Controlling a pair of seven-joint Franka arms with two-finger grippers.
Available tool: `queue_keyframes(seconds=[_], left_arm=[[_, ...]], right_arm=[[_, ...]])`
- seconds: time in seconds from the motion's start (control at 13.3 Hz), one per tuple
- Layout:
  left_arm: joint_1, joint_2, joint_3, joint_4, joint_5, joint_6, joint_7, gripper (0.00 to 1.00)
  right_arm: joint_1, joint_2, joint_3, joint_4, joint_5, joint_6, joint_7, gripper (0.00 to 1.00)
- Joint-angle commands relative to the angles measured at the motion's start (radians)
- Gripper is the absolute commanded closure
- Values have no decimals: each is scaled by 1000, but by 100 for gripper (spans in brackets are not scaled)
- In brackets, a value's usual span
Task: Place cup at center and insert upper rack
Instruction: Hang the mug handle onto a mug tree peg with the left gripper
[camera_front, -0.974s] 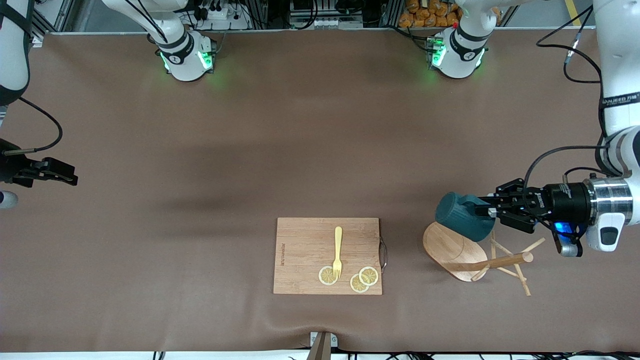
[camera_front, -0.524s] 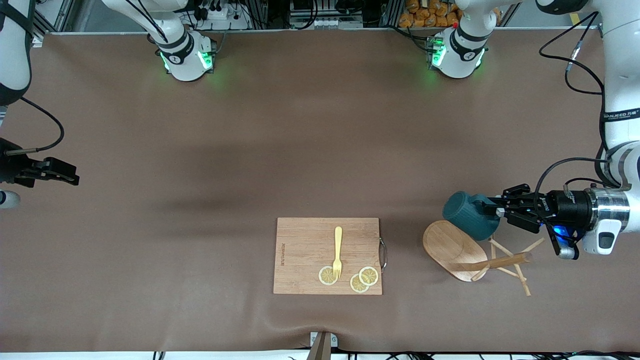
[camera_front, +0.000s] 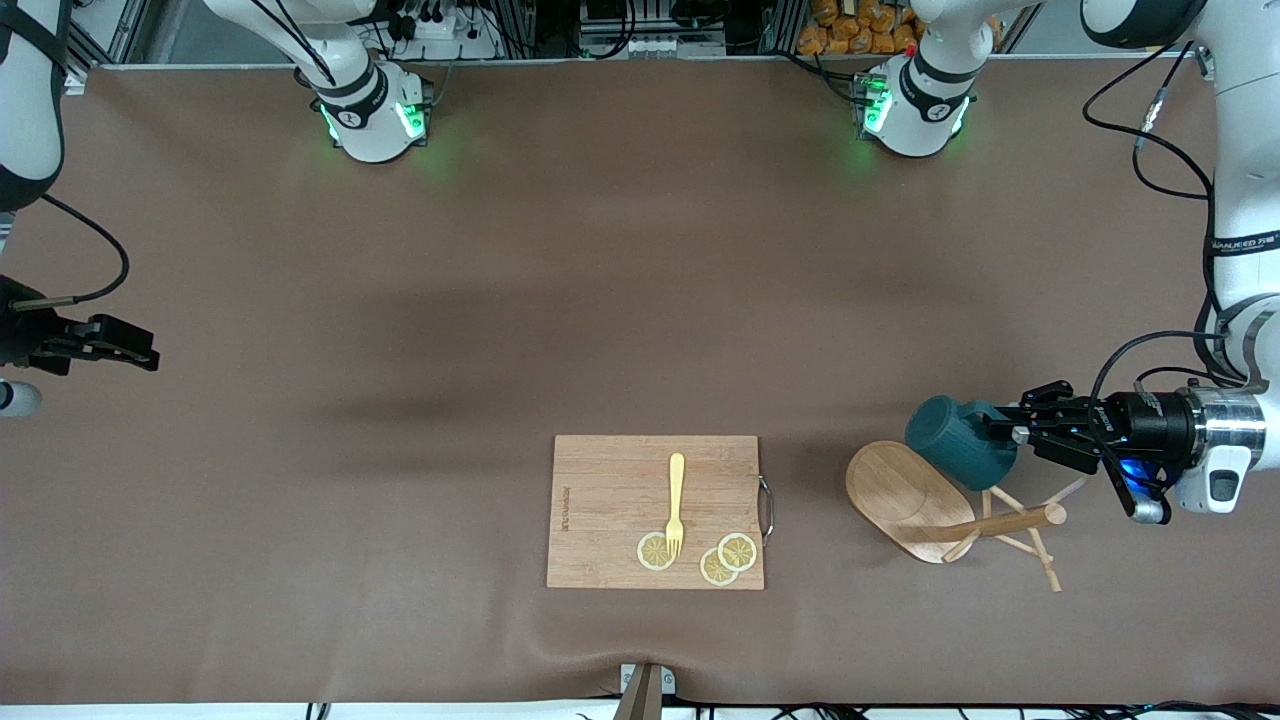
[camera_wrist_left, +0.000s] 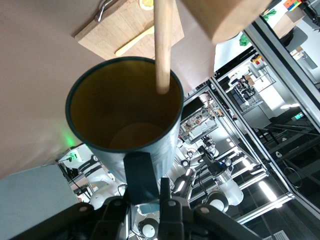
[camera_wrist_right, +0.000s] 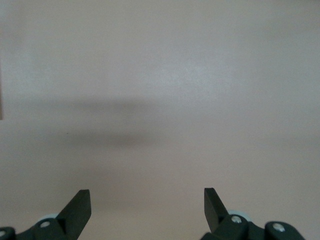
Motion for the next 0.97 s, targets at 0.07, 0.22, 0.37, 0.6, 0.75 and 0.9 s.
queue_keyframes(seconds=[0.07,0.22,0.37,0.6,0.75,0.9], left_arm=[[27,19,-13,18,-47,-9,46,100],[40,23,-13,18,-52,-9,51,100],[49,38,-13,18,-59,-7,83,100],[57,51,-13,18,-78,2,97,100],[64,52,-13,18,-78,17,101,100],[67,60,-13,15,-79,28,120,100]], right_arm=[[18,-16,-8,-3,-1,-6,-6,0],[18,-16,-8,0,-1,-6,-6,0],[19,-15,-6,16,-1,-6,-8,0],[22,-12,-8,27,-1,-6,-8,0],[22,-12,-6,27,-1,-6,-8,0],[22,-12,-6,27,0,-4,-9,0]])
